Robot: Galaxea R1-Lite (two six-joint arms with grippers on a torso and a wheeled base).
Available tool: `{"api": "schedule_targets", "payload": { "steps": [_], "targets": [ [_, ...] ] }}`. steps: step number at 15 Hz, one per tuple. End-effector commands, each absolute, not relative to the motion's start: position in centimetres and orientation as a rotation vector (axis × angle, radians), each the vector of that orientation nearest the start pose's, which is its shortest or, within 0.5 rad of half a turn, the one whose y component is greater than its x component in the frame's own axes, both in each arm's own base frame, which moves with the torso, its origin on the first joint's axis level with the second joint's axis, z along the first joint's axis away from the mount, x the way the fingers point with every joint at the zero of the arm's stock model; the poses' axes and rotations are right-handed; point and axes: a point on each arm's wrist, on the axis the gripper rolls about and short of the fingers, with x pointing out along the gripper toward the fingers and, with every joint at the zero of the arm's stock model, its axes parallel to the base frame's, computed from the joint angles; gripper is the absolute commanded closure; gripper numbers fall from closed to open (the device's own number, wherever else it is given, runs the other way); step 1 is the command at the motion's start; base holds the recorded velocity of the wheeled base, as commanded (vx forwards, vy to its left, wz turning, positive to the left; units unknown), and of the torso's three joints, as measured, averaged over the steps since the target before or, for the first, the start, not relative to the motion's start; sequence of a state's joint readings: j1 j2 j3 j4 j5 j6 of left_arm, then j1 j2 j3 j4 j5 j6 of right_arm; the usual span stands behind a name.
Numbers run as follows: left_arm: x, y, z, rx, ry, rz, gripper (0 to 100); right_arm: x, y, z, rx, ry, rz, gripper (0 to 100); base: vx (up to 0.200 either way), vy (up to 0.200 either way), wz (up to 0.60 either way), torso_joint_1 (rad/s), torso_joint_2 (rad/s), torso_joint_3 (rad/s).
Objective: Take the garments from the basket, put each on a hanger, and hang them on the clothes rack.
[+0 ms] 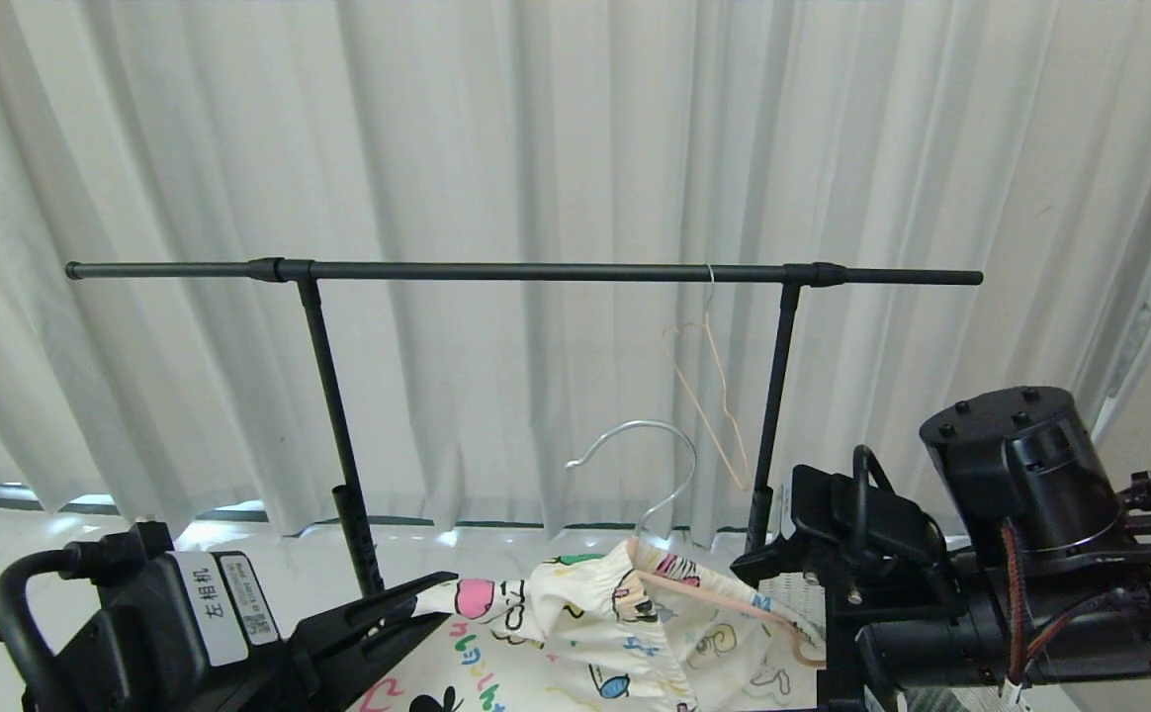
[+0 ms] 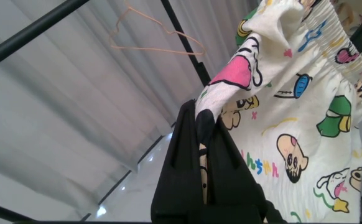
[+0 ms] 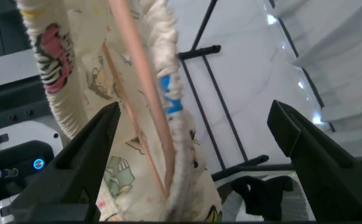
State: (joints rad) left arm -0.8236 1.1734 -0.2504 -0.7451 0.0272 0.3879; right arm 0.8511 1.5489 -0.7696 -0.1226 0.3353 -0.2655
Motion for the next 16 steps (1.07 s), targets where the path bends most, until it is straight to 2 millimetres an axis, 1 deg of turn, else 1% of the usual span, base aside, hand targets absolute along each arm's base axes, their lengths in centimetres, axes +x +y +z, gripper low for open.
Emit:
{"api": "schedule_targets", "payload": {
  "steps": [1,4,5,10,14,15,16],
  "targets": [
    [10.3,-11.0,16.4,0.442,0.012,-0.818,100,16.2,19.6,16.7,-0.404,0.528,1.225,0,0.000,0.000,0.00,0.000,0.00,0.000],
    [10.3,-11.0,16.4,0.442,0.012,-0.818,100,16.2,20.0,16.3,-0.380,0.567,1.218,0,0.000,0.000,0.00,0.000,0.00,0.000],
    [10.3,-11.0,16.4,0.442,0.012,-0.818,100,16.2,20.2,16.1,-0.374,0.575,1.220,100,0.000,0.000,0.00,0.000,0.00,0.000],
    [10.3,-11.0,16.3,0.446,0.015,-0.819,100,16.3,20.3,16.3,-0.374,0.562,1.198,100,0.000,0.000,0.00,0.000,0.00,0.000],
    [10.3,-11.0,16.2,0.469,0.013,-0.817,100,16.4,20.5,16.9,-0.371,0.492,1.180,100,0.000,0.000,0.00,0.000,0.00,0.000],
    [10.3,-11.0,16.2,0.477,0.010,-0.817,0,16.3,20.5,17.2,-0.371,0.471,1.176,100,0.000,0.000,0.00,0.000,0.00,0.000],
    [10.3,-11.0,16.2,0.476,0.012,-0.816,0,16.2,20.5,17.4,-0.376,0.447,1.176,100,0.000,0.000,0.00,0.000,0.00,0.000]
  ]
}}
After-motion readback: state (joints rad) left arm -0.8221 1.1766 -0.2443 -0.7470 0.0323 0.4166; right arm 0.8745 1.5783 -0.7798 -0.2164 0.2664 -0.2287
